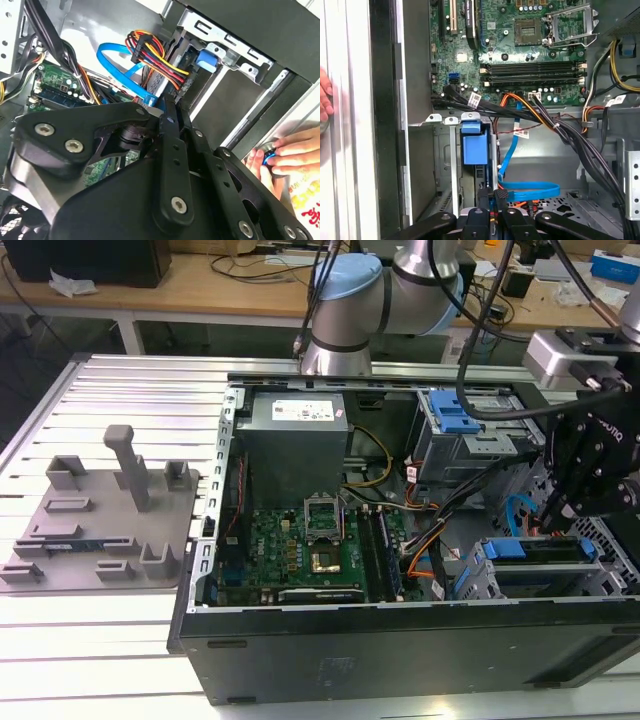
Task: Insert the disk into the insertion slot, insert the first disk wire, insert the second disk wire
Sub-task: 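Insert the second disk wire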
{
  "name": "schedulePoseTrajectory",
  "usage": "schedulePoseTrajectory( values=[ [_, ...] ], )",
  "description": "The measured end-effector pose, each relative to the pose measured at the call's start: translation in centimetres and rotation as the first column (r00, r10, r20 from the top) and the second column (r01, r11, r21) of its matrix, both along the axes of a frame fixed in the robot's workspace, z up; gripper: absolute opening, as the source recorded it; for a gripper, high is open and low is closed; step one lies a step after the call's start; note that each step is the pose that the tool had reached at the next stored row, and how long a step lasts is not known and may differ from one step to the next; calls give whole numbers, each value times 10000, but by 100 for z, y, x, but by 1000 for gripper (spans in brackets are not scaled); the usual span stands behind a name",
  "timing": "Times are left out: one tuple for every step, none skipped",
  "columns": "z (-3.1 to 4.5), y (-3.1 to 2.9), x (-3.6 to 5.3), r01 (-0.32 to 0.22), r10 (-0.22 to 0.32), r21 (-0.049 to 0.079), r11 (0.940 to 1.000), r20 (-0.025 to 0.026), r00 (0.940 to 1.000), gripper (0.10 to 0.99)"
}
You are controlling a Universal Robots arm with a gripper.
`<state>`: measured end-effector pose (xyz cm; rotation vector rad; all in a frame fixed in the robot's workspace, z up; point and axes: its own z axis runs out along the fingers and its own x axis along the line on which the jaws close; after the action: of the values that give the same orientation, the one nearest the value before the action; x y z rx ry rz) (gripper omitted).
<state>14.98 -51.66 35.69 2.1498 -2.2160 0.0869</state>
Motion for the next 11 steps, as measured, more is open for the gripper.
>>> schedulePoseTrajectory(
  values=[
    [-6, -22, -4, -21, 21, 94, 10000, 9, 10000, 161],
    [-12, -44, -11, -42, 42, 200, 9998, 14, 10000, 161],
    [-16, -56, -16, -55, 54, 271, 9996, 17, 10000, 161],
    [-18, -60, -19, -67, 66, 322, 9995, 18, 10000, 161],
    [-21, -63, -19, -78, 78, 362, 9993, 19, 10000, 161],
    [-21, -62, -19, -79, 79, 369, 9993, 20, 10000, 161],
    [-21, -62, -20, -79, 79, 369, 9993, 20, 10000, 161],
    [-21, -63, -20, -79, 78, 370, 9993, 20, 10000, 161],
    [-21, -63, -20, -78, 78, 369, 9993, 20, 10000, 161],
    [-21, -63, -20, -79, 78, 369, 9993, 20, 10000, 161],
    [-21, -63, -20, -79, 78, 369, 9993, 20, 10000, 161]
  ],
)
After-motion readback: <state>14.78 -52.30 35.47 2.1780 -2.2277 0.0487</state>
